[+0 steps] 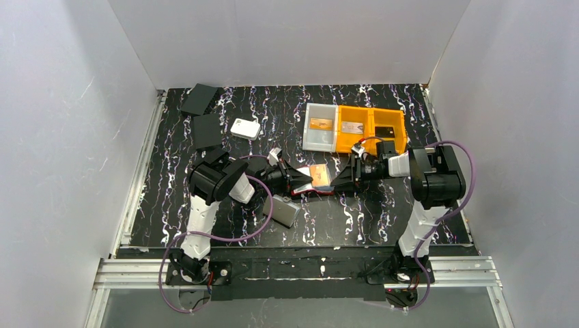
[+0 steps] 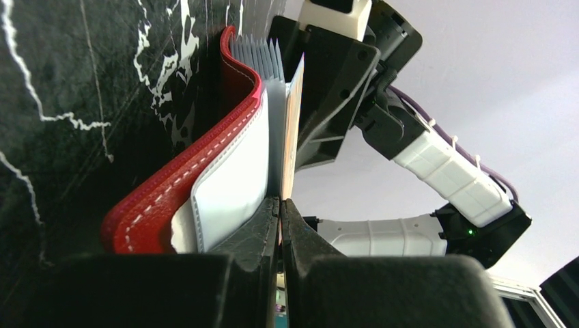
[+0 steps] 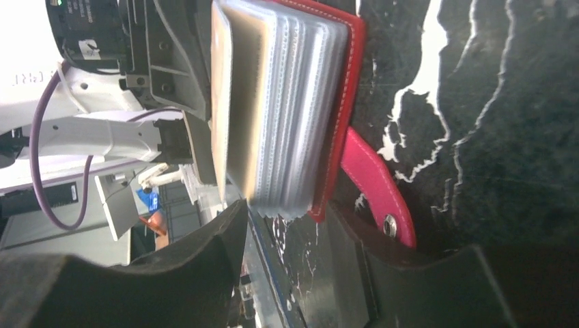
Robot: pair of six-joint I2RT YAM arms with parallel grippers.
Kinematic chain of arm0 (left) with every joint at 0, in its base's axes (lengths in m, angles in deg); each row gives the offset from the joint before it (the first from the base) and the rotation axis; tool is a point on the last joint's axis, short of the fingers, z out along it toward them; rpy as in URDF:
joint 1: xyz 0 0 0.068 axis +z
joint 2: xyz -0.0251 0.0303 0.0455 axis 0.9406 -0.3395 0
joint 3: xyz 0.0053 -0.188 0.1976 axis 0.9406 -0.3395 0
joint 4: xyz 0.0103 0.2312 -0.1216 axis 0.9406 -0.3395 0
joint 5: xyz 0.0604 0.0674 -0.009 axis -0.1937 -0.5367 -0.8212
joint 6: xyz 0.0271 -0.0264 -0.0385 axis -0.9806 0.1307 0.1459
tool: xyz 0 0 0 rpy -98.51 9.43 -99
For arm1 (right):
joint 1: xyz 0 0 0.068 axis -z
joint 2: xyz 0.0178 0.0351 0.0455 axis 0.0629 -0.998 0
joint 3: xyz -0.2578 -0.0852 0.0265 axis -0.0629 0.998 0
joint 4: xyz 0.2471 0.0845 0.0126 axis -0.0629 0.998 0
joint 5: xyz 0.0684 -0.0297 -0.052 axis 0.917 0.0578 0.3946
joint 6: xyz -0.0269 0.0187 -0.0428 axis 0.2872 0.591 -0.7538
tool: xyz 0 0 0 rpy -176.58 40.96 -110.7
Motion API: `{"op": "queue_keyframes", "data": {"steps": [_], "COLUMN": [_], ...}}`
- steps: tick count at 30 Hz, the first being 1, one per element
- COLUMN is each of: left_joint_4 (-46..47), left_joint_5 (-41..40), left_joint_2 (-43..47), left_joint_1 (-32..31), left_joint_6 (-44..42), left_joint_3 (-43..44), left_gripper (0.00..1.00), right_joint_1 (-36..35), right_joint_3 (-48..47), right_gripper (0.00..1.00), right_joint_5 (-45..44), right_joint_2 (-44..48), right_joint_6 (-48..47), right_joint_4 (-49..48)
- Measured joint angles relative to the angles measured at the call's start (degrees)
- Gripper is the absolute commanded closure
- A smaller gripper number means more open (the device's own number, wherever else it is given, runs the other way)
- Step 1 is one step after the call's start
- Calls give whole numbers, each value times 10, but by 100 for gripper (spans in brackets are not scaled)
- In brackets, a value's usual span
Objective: Take the credit cards out of the card holder
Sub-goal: Remove the credit card from the card holder.
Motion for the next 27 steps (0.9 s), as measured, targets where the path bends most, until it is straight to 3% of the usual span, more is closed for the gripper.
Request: {"op": "queue_keyframes", "data": {"steps": [15,18,25,27], "left_joint_4": [2,2,5,9], "left_joint_5": [11,10,10,9], "left_joint_2": [-3,-4,-10,-12], "left_joint_1": [-16,-16,-14,-14], "left_joint_6": [12,14,10,6], "left_joint_3": [16,17,16,15], "left_gripper": [100,100,100,100], "right_joint_1": [-3,-4,-3,-3], "right_joint_3": [-18,-18,-18,-18], "right_gripper": [44,55,93,99], "right_joint_5": [33,36,44,49], "right_joint_2": [-31,-32,-32,-32], "right_joint_6": [5,12,31,35], "right_joint_4": [-10,-16,-26,-26]}}
